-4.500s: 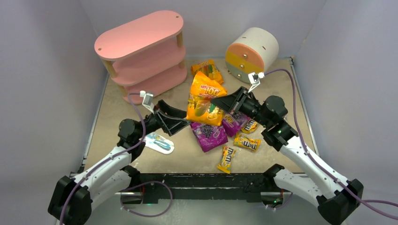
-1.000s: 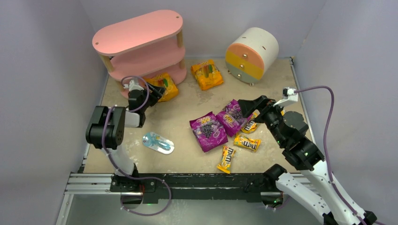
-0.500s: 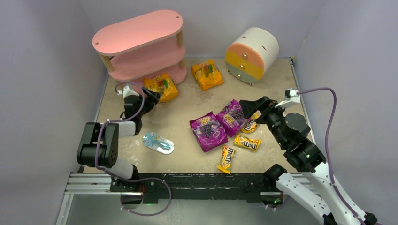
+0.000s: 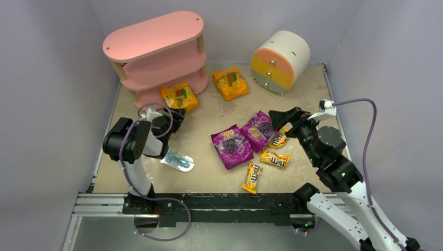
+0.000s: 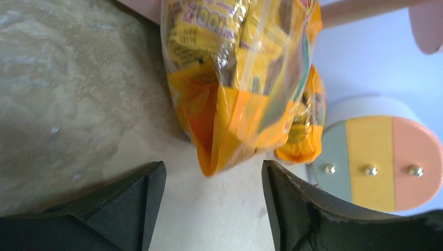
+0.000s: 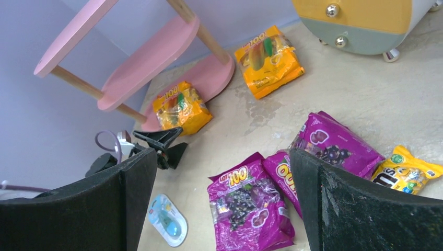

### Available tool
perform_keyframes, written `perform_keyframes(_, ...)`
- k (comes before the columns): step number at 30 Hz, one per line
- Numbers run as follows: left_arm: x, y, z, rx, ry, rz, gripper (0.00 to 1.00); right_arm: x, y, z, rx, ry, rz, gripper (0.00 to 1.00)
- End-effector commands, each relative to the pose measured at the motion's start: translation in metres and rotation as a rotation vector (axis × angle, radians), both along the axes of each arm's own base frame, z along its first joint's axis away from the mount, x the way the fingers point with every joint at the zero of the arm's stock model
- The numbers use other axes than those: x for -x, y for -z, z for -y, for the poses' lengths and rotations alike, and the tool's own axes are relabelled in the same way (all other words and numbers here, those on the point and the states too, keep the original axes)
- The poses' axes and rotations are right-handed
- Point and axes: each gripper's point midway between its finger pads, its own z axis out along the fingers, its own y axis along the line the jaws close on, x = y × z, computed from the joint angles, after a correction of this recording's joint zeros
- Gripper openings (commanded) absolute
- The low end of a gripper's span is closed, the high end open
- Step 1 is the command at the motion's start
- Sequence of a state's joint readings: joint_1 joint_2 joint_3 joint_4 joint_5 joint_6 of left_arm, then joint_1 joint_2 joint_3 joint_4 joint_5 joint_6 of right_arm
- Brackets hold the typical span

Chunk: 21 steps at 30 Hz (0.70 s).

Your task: Place and organize the candy bags onto the shelf

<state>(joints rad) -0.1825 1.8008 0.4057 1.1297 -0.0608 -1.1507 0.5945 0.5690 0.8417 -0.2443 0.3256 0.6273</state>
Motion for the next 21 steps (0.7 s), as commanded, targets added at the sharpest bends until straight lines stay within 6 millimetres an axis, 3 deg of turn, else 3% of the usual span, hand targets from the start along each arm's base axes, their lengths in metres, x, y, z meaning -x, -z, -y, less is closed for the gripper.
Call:
perform_keyframes(1,-0.032,-0.018,-0.009,0.092,-0.100,0.131,0.68,-0.004,-0.004,0.010,0.009,0.055,0.016,0.99)
perform_keyframes(8,-0.055,-0.037,0.000,0.055,-0.033,0.243,0.35,-0.007,-0.006,0.010,0.038,0.061,0.012,0.99)
perform_keyframes(15,-0.069,-0.082,-0.001,-0.038,-0.012,0.395,0.00,-0.011,-0.001,0.005,0.054,0.046,-0.007,0.99)
perform_keyframes(21,-0.083,-0.105,-0.010,-0.063,0.017,0.507,0.00,-0.009,-0.008,0.005,0.050,0.040,0.004,0.99)
